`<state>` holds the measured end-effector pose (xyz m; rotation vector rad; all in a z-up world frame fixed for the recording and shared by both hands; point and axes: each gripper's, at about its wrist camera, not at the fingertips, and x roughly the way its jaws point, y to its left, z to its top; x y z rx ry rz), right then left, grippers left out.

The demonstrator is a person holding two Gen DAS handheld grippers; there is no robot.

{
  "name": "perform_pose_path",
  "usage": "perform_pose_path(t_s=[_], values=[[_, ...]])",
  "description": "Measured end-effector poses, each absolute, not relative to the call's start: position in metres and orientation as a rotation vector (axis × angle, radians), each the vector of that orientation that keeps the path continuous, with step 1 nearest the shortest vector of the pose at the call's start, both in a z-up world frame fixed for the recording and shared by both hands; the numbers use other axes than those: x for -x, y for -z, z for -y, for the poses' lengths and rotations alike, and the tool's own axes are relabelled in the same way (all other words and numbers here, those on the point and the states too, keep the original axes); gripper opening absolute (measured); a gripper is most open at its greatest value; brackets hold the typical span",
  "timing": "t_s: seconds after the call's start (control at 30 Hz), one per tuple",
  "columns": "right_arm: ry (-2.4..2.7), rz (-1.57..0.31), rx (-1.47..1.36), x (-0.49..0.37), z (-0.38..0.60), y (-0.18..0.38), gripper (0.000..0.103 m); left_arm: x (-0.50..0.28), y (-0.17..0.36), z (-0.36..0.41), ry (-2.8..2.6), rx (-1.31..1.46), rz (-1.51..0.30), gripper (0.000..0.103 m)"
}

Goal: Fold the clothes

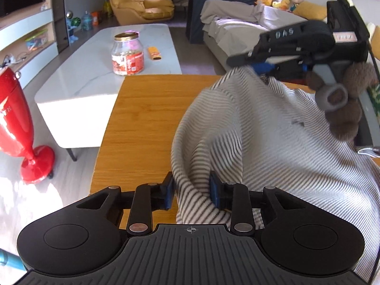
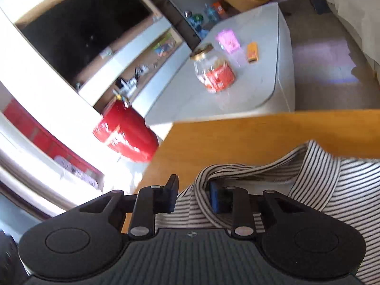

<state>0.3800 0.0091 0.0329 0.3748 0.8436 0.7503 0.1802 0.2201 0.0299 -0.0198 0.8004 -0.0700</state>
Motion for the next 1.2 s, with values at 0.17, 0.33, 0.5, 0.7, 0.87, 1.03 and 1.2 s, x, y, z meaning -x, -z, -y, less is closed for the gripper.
perform_pose_path(t_s=[0.17, 0.33, 0.5, 0.7, 0.87, 1.03, 1.2], values=[[-0.599, -0.656, -0.069, -0.385, -0.003, -0.063, 0.03, -0.18, -0.03, -0.234, 0.003, 0.011, -0.793, 0.037], [-0.568, -0.673, 0.022, -0.371, 0.023, -0.048, 0.031, -0.179, -0.036, -0.241, -0.027, 0.043, -0.78, 0.042], [-0.532, -0.743, 0.165, -0.348, 0.033, -0.008, 0.034, -0.175, -0.047, -0.234, -0.03, 0.043, -0.757, 0.042], [-0.487, -0.679, 0.213, -0.305, 0.058, 0.01, 0.039, -0.163, -0.072, -0.219, 0.048, 0.111, -0.683, 0.057], [-0.485, -0.601, 0.365, -0.247, 0.078, -0.013, 0.057, -0.159, -0.076, -0.17, 0.223, 0.145, -0.64, 0.089], [-0.466, -0.579, 0.598, -0.186, 0.108, -0.033, 0.069, -0.158, -0.042, -0.121, 0.337, 0.175, -0.731, 0.095], [-0.351, -0.608, 0.698, -0.172, 0.136, -0.02, 0.069, -0.149, -0.033, -0.106, 0.341, 0.187, -0.761, 0.099]])
